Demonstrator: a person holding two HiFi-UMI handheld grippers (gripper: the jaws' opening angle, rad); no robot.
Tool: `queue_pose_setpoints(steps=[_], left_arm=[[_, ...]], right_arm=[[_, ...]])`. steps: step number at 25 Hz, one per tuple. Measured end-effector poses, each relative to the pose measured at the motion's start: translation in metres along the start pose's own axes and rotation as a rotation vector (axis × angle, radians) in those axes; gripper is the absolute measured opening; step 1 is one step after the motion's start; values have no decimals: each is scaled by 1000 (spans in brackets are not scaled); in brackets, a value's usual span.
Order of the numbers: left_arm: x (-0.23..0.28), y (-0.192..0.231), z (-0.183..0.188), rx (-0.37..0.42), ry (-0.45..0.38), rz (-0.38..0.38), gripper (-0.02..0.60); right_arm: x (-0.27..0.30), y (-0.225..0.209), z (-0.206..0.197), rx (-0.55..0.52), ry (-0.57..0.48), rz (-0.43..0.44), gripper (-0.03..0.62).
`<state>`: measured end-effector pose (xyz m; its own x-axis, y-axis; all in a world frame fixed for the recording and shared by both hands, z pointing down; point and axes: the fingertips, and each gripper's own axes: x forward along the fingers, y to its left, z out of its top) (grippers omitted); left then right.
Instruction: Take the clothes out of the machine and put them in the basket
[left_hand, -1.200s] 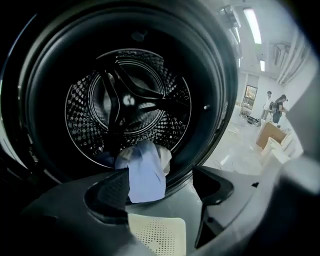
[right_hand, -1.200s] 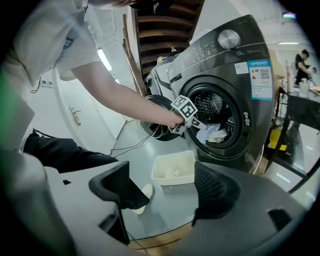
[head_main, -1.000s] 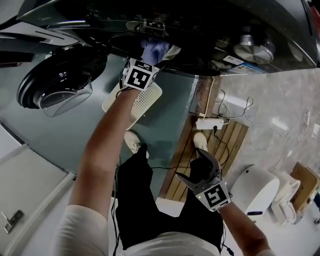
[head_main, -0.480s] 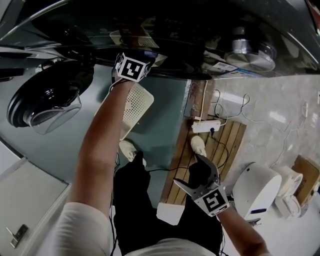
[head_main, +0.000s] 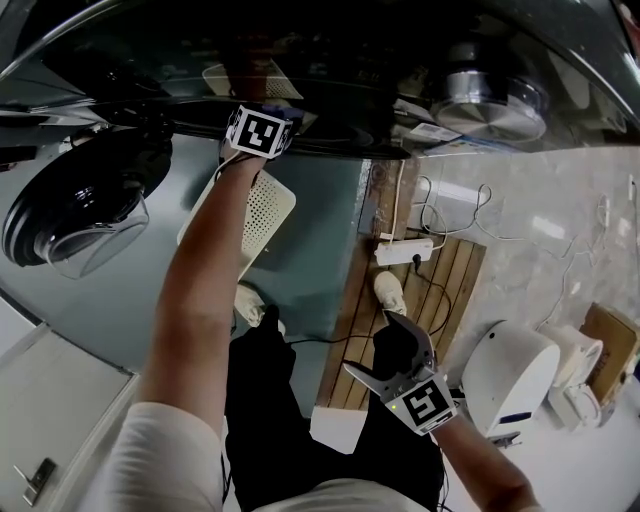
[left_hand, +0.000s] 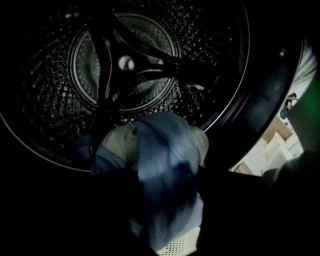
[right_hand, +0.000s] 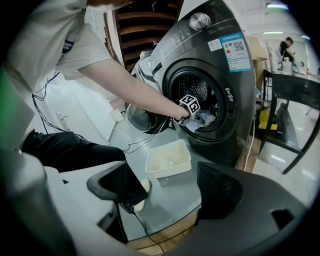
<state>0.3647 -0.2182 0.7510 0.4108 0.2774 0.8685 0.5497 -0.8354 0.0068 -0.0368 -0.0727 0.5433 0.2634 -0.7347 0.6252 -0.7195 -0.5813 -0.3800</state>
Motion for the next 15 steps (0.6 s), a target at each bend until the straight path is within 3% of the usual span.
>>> queue_pose_setpoints(steps=[7,15], left_arm=[[-9,-2,-4,0,22,15,197],[-31,-7,-3,15,-10,20,143]], right_arm=[[0,0,3,-5,-8,11,423],[0,3,12,-21,-13,36,420]])
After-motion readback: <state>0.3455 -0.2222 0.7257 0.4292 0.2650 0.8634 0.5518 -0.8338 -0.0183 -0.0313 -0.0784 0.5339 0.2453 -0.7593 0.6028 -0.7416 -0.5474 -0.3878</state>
